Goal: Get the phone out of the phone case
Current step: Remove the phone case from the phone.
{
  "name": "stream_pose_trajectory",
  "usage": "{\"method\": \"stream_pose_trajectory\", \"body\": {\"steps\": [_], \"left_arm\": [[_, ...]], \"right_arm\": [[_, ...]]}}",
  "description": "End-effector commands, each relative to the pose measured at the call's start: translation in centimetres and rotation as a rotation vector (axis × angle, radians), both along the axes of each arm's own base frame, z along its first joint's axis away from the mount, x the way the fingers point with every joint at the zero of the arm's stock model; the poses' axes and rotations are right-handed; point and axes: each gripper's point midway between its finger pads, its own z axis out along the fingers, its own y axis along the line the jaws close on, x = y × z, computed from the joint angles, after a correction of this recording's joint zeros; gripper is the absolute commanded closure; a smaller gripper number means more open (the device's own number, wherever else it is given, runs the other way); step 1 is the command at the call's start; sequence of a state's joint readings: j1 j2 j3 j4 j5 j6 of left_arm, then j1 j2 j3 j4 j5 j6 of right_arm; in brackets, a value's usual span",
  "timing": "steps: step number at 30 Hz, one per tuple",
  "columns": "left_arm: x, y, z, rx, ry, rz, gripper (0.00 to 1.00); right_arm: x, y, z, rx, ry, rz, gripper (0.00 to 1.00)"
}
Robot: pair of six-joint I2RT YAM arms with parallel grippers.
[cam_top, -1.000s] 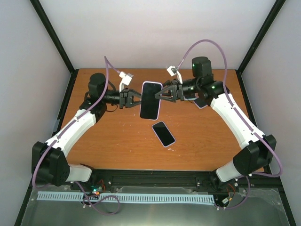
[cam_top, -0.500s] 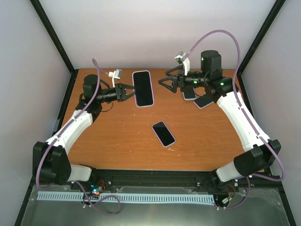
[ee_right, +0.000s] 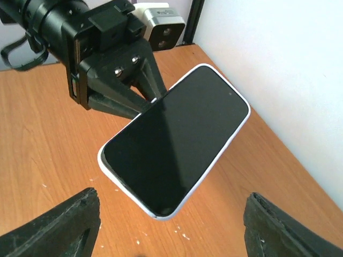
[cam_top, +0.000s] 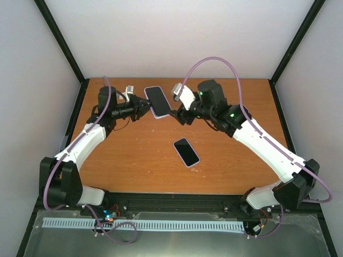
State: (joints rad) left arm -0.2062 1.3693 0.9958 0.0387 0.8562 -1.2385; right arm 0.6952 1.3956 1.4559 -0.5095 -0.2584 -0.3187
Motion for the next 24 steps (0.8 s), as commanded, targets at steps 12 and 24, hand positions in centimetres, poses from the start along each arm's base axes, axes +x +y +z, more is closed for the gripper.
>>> {"method": "stream_pose_trajectory", "body": {"steps": [12, 24], "left_arm": [[1.0, 0.4, 1.9, -0.055, 0.046, 0.050, 0.99], [0.3, 0.3, 2.4, -0.067, 0.035, 0.037, 0.99]], "right_arm": [[-0.2, 4.4, -2.0, -0.184, -0.239, -0.059, 0.35], [2.0, 5.0, -3.9, -0.311, -0.353, -0.148, 0.42]]}}
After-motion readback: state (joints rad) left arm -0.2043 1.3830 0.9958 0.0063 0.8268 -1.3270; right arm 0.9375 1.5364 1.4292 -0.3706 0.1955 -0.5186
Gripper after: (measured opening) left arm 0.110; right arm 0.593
